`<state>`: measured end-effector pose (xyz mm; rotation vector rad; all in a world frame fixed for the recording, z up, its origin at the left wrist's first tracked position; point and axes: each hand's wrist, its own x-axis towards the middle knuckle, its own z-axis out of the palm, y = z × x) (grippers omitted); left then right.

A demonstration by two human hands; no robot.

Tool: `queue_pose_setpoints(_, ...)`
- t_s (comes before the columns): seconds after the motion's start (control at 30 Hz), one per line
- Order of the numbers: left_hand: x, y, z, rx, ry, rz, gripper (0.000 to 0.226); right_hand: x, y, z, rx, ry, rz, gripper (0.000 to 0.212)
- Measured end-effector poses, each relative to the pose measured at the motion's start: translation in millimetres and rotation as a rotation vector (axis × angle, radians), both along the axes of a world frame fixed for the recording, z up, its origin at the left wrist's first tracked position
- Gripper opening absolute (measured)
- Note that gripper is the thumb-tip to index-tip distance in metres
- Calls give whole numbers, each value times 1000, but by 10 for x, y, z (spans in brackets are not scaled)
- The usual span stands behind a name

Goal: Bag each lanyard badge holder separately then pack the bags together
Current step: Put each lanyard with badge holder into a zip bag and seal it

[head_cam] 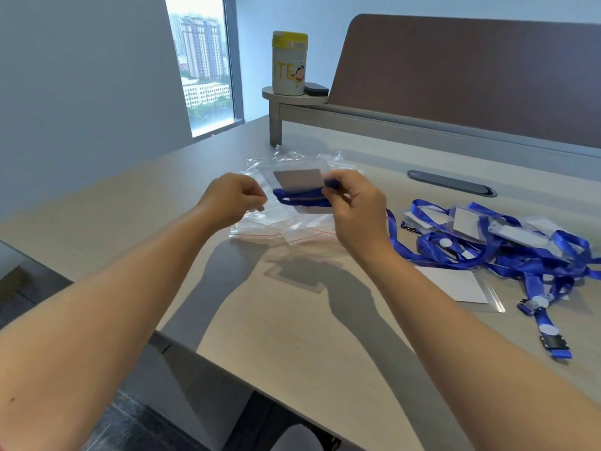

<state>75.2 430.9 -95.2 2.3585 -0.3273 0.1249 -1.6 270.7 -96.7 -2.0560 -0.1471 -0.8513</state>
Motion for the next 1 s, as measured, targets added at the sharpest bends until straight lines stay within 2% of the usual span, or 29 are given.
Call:
queue_pose_setpoints(0.13, -43, -4, 134, -288, 161, -65, 13, 49, -135, -25, -237, -20, -45, 24)
queue_pose_setpoints(0.2, -41, -12, 170, -275, 178, -90, 17, 74, -178, -7, -323, -35, -54, 25)
queue_pose_setpoints(0.3, -57, -50, 110, -140, 140, -115, 24, 106, -238, 23, -343, -14, -90, 26)
queue_pose_setpoints(0.43, -95, -39, -174, 298, 85, -88, 55, 111, -316, -12, -266, 38, -110, 24)
queue_pose_setpoints(0.5, -116, -49, -299, 440, 68, -11, 65, 105, -328, -60, -179, 34, -130, 22)
queue_pose_setpoints(0.53, -125, -68, -348, 474, 42, 25, 63, 100, -327, -81, -121, 38, -139, 21)
queue_pose_setpoints(0.6, -124, -117, -402, 486, -30, 74, 44, 89, -308, -100, 4, 57, -140, 20)
queue_pose_setpoints(0.67, -92, -142, -394, 404, -59, 104, 29, 80, -275, -80, 96, 56, -120, 19)
queue_pose_setpoints(0.83, 0, -106, -251, 171, -20, 83, 23, 115, -132, 25, 166, -12, -41, 19)
queue_pose_setpoints(1.0, -10, -48, -44, 126, 18, 23, 20, 199, -22, 126, 163, -141, -1, 19)
